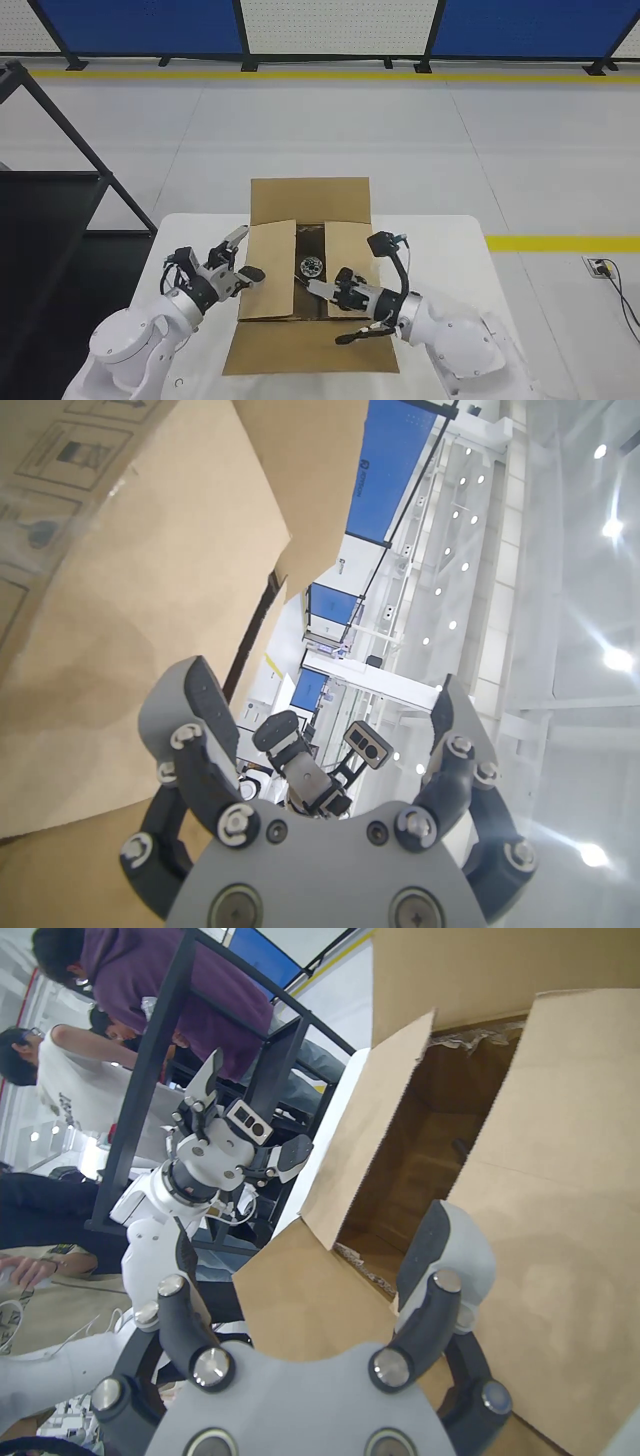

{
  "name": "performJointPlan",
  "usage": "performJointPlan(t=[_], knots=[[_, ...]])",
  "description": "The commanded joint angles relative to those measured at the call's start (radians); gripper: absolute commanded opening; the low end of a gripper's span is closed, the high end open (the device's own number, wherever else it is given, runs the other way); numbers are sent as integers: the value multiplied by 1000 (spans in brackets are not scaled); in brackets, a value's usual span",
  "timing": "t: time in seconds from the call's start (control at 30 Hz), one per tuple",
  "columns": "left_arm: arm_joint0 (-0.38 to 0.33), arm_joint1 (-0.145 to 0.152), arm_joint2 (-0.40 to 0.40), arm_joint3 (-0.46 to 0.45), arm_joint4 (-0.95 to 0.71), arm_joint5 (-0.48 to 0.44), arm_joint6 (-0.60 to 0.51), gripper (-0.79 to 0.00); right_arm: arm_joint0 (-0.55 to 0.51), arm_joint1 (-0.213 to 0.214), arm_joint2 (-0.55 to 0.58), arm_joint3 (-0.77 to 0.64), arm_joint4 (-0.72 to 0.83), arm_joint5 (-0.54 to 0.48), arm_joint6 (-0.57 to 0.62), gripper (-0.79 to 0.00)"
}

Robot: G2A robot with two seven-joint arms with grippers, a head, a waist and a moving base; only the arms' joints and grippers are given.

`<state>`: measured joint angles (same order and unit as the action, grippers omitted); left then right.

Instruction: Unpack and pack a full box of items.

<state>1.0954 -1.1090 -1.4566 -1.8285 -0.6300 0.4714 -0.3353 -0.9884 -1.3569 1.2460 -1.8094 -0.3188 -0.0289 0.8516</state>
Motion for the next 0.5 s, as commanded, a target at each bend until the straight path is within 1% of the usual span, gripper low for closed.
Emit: performJointPlan(t=[0.0, 0.07, 0.13, 0.47], knots=[[17, 1, -23, -19, -7, -19, 4, 0, -28, 8, 32, -31, 41, -49, 47, 0], [41, 3, -59, -41, -35, -32, 4, 0, -57, 18, 73, -56, 71, -86, 90, 0], [72, 5, -107, -63, -67, -40, 2, 0, -68, 21, 91, -61, 68, -73, 80, 0], [72, 5, -107, -63, -67, -40, 2, 0, -68, 21, 91, -61, 68, -73, 80, 0]])
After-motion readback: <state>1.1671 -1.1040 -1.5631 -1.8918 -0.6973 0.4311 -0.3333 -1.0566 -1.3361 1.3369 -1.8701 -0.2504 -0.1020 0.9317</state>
